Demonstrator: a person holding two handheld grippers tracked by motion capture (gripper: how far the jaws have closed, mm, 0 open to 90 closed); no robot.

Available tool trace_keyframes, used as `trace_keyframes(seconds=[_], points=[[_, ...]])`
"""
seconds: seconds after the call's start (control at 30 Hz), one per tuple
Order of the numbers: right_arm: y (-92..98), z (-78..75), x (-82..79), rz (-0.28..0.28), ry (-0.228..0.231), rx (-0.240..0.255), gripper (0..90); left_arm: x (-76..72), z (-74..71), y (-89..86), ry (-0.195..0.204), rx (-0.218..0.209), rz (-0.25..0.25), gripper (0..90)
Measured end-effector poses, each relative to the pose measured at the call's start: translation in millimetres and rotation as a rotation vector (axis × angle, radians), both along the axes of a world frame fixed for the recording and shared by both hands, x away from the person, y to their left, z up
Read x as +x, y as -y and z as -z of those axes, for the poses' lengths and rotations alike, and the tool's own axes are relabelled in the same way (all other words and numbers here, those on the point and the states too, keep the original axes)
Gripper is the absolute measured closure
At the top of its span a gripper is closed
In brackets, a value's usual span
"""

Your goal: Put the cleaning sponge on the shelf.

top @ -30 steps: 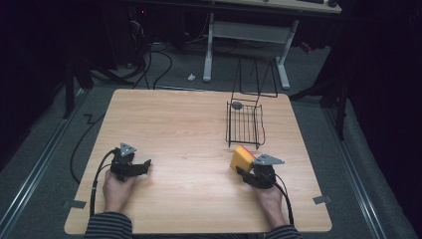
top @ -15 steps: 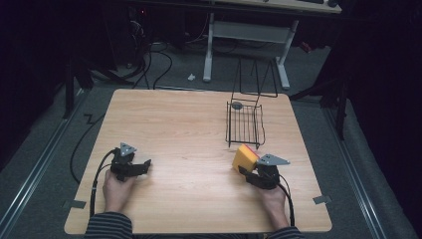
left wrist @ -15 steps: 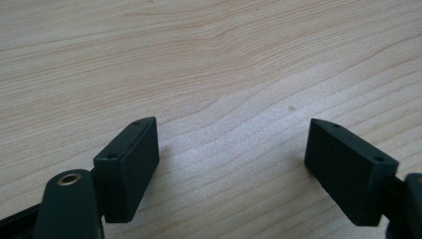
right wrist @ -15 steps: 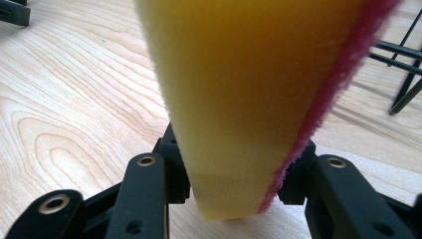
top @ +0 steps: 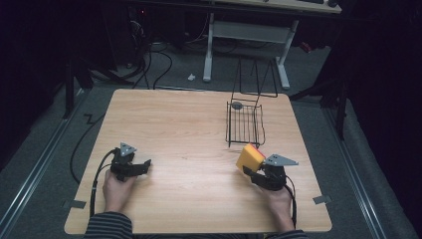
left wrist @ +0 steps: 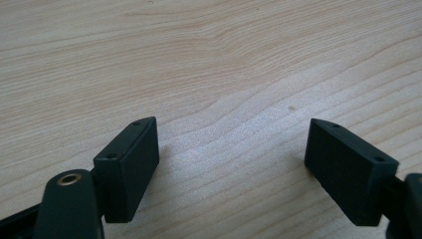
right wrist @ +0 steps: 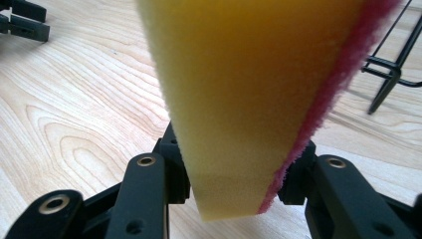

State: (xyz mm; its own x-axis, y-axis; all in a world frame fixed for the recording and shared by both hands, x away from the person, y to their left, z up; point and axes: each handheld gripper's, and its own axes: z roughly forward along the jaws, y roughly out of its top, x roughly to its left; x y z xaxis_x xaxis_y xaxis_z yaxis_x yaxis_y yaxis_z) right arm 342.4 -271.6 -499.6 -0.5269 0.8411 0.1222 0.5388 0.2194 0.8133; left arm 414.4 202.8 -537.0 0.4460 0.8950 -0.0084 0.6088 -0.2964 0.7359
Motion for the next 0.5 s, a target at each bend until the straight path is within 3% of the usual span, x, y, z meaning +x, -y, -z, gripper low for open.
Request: trace_keyframes(seconds=[0.27,0.5], points=[[3.1,-8.4,-3.2,-0.009,0.015,-0.015,58.5,0.0,0.0,0.0,0.0,0.0,0.0,22.0],[7.3,-16.3,-5.0,-0.001,0.039,0.005,58.6,0.0,0.0,0.0,0.0,0.001,0.0,22.0]])
